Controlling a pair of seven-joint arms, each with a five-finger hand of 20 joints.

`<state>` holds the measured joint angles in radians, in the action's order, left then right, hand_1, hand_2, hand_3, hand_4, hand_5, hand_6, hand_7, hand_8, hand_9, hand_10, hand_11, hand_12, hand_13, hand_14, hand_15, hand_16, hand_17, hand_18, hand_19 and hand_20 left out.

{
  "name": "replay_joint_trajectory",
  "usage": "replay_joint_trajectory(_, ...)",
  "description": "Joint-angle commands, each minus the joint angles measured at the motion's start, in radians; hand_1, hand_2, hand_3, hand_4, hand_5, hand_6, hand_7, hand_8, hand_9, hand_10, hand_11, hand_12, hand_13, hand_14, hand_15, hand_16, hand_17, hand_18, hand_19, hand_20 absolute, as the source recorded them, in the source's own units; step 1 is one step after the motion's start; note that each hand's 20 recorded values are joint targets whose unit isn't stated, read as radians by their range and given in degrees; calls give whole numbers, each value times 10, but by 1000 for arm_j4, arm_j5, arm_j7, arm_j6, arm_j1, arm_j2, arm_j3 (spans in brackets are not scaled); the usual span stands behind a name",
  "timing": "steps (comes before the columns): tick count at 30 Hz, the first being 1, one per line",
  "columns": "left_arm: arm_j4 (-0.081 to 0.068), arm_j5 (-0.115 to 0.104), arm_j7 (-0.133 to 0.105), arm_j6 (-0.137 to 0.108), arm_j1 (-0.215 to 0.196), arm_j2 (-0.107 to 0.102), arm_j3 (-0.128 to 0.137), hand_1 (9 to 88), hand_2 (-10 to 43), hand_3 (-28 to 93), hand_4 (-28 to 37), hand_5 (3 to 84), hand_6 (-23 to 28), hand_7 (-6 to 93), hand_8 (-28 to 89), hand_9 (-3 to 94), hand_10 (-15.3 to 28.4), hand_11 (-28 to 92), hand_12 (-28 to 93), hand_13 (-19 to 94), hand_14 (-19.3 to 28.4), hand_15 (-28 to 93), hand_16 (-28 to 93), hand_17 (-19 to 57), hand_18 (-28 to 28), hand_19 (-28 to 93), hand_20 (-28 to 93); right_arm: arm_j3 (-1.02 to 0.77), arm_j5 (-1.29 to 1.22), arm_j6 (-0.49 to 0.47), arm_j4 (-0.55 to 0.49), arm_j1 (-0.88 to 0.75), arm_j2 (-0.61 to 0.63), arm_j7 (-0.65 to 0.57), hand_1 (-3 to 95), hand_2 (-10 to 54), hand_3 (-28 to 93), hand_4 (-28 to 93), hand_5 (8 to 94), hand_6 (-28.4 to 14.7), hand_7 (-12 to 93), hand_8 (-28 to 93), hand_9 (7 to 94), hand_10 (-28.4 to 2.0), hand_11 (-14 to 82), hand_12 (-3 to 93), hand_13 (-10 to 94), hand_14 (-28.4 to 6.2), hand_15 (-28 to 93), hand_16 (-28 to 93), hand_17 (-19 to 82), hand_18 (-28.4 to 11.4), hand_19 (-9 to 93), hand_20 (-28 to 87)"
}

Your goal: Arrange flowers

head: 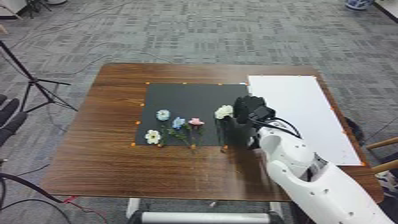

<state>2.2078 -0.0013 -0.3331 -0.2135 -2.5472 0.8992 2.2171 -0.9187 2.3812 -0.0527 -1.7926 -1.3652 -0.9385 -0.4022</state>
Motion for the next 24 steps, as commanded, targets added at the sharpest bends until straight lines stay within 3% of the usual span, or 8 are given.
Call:
replay_joint_trajectory(1, 4, 36, 24, -6, -3, 13, 10, 292, 133, 671, -282, 366, 89, 98, -64, 309, 136, 133, 143, 235, 141, 285, -17, -49, 133, 243, 111, -8, 46, -38, -16, -23, 7, -10, 589, -95, 697, -283, 672, -5, 188, -59, 811, -88, 141, 428, 593, -105, 625, 473, 288, -241, 786, 405)
replay_joint_trajectory(2, 5, 36, 25, -8, -4, 13, 12, 299, 126, 671, -282, 365, 88, 100, -65, 310, 134, 135, 144, 236, 140, 285, -17, -48, 132, 245, 111, -14, 48, -42, -17, -28, 4, -6, 586, -95, 694, -283, 668, -4, 186, -91, 808, -88, 142, 427, 590, -106, 626, 467, 286, -241, 787, 402)
replay_joint_trajectory(4, -4, 38, 26, 11, 4, 11, 9, 309, 115, 671, -282, 365, 88, 104, -66, 309, 133, 137, 144, 237, 138, 286, -17, -45, 131, 244, 110, -15, 53, -30, -19, -30, 6, -14, 577, -95, 692, -283, 662, -6, 190, -120, 803, -90, 142, 425, 588, -109, 629, 458, 284, -241, 787, 400)
replay_joint_trajectory(5, -9, 48, 35, 62, -5, 17, 17, 313, 99, 670, -281, 361, 88, 104, -67, 304, 133, 135, 143, 233, 137, 284, -18, -45, 130, 243, 109, -20, 48, -38, -22, -32, 5, -14, 570, -95, 686, -283, 658, -8, 189, -124, 799, -91, 142, 426, 588, -113, 630, 453, 283, -243, 787, 399)
replay_joint_trajectory(8, -13, 57, 35, 56, 4, 13, 15, 318, 63, 663, -271, 353, 88, 100, -66, 294, 132, 127, 142, 224, 136, 274, -18, -45, 127, 231, 105, -32, 23, -46, -33, -40, 5, -22, 556, -95, 666, -283, 648, -13, 182, -124, 790, -95, 141, 424, 585, -125, 656, 401, 280, -244, 788, 395)
replay_joint_trajectory(12, -9, 52, 30, 60, -8, 18, 21, 321, 42, 653, -256, 351, 88, 96, -64, 293, 132, 123, 146, 223, 136, 268, -16, -43, 126, 224, 105, -36, 34, -42, -41, -43, 11, -29, 515, -95, 696, -283, 642, -18, 174, -122, 760, -107, 200, 377, 575, -133, 675, 350, 275, -247, 789, 393)
replay_joint_trajectory(19, -4, 31, 20, 58, -18, 22, 20, 307, 51, 650, -255, 352, 88, 91, -62, 293, 135, 116, 149, 223, 137, 261, -10, -44, 127, 221, 109, -46, 28, -44, -51, -42, 16, -30, 469, -95, 723, -283, 640, -25, 167, -119, 734, -118, 270, 319, 573, -135, 678, 344, 271, -249, 786, 394)
replay_joint_trajectory(24, -7, 32, 21, 59, -13, 20, 18, 289, 68, 659, -272, 354, 89, 86, -61, 294, 136, 112, 151, 223, 139, 258, -7, -45, 128, 218, 112, -71, 7, -56, -66, -55, 16, -37, 460, -95, 732, -283, 638, -27, 164, -117, 724, -123, 286, 305, 569, -136, 678, 344, 270, -251, 786, 394)
